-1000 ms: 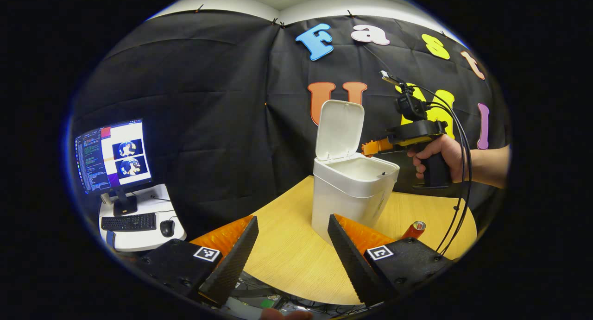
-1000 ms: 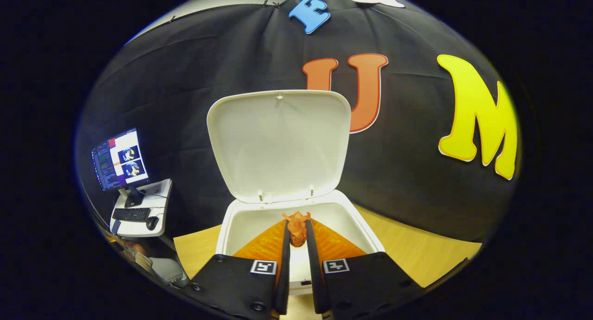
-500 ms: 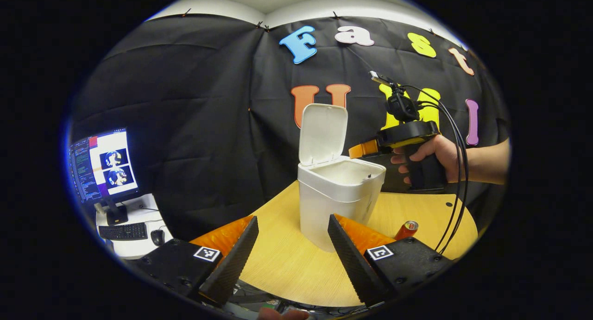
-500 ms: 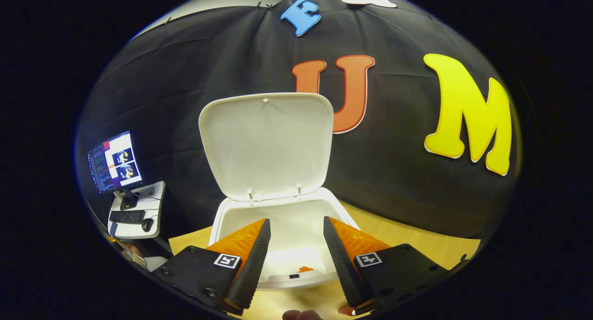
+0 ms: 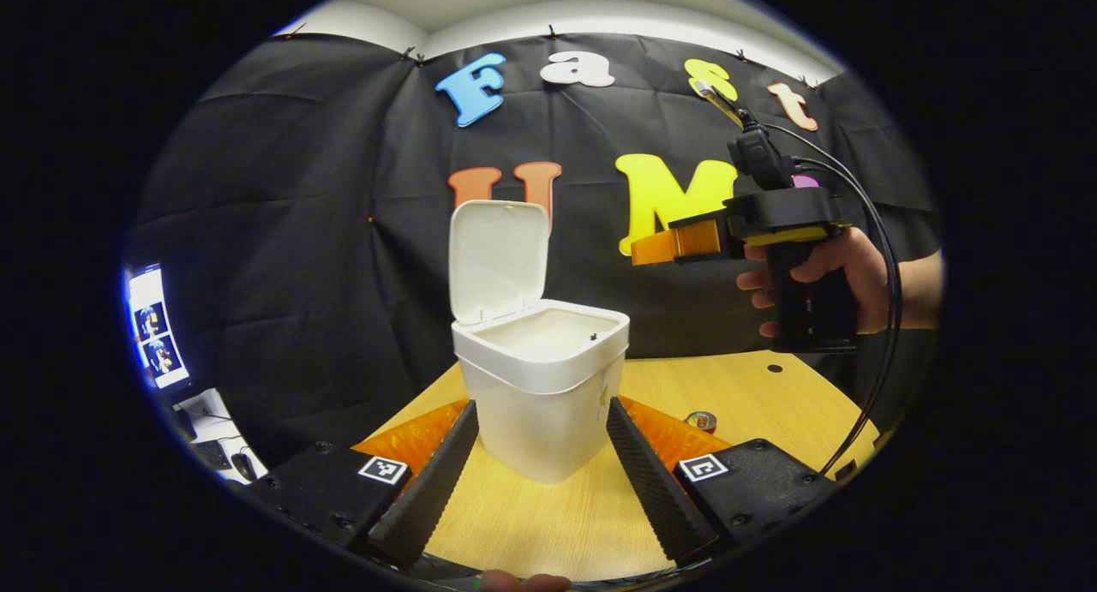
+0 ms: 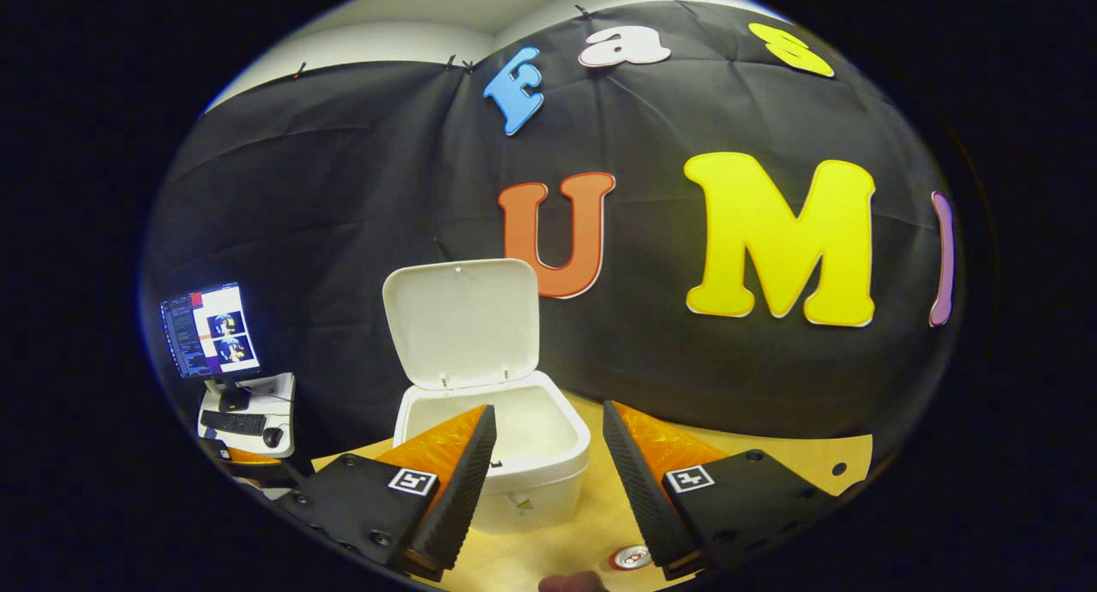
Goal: Press the lid of the desktop garbage bin to open it, pick up the crumpled paper on the desktop and throw it into the bin, then pick up the pop can on the desktop and drop it into the bin, and finally close the garbage bin lid.
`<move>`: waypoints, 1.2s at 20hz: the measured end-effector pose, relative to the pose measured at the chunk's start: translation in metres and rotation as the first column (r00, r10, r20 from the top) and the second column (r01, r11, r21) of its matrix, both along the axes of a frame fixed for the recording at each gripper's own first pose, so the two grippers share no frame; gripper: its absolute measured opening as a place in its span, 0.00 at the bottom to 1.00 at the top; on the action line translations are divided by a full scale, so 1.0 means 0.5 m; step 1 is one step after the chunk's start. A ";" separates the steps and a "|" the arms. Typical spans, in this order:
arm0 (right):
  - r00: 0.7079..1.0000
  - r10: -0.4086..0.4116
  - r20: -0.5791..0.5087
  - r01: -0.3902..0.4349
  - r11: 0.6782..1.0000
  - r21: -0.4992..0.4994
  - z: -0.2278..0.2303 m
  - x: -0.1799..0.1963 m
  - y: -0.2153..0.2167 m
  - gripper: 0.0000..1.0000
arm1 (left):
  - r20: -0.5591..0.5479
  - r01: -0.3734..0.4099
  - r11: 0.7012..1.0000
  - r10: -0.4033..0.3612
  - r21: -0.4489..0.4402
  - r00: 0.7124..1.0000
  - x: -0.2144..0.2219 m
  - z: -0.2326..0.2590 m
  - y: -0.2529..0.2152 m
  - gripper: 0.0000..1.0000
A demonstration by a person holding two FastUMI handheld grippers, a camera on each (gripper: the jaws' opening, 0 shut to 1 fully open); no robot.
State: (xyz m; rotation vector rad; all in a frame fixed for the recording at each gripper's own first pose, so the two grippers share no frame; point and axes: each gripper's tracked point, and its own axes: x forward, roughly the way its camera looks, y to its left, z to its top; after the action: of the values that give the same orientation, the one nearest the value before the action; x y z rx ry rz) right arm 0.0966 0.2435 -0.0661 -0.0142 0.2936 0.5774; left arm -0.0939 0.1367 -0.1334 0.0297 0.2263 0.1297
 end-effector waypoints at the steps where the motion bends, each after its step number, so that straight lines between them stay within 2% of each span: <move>1: 1.000 -0.021 0.010 0.021 1.000 -0.003 0.001 -0.013 -0.031 0.82 | -0.002 0.030 1.000 -0.030 0.007 1.000 0.012 -0.004 -0.019 0.99; 8: 0.976 -0.202 0.079 0.208 0.976 -0.069 -0.011 -0.090 -0.268 0.82 | -0.017 0.196 0.980 -0.197 -0.032 0.980 0.073 -0.065 -0.155 0.99; 14: 0.934 -0.357 0.000 0.355 0.932 -0.077 -0.073 -0.187 -0.435 0.82 | -0.088 0.328 0.944 -0.331 -0.049 0.940 0.115 -0.177 -0.270 0.99; 20: 0.884 -0.461 -0.077 0.449 0.883 -0.135 -0.155 -0.276 -0.547 0.82 | -0.127 0.397 0.916 -0.401 -0.054 0.907 0.142 -0.281 -0.342 0.99; 24: 0.853 -0.511 -0.110 0.489 0.855 -0.173 -0.197 -0.313 -0.605 0.82 | -0.160 0.392 0.916 -0.401 -0.088 0.902 0.194 -0.352 -0.372 0.99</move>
State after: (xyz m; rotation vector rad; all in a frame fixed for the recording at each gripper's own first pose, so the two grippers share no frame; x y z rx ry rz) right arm -0.0600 -0.0587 -0.1647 -0.0264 0.4688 0.0323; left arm 0.0031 -0.0495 -0.3092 0.0333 0.3955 -0.2889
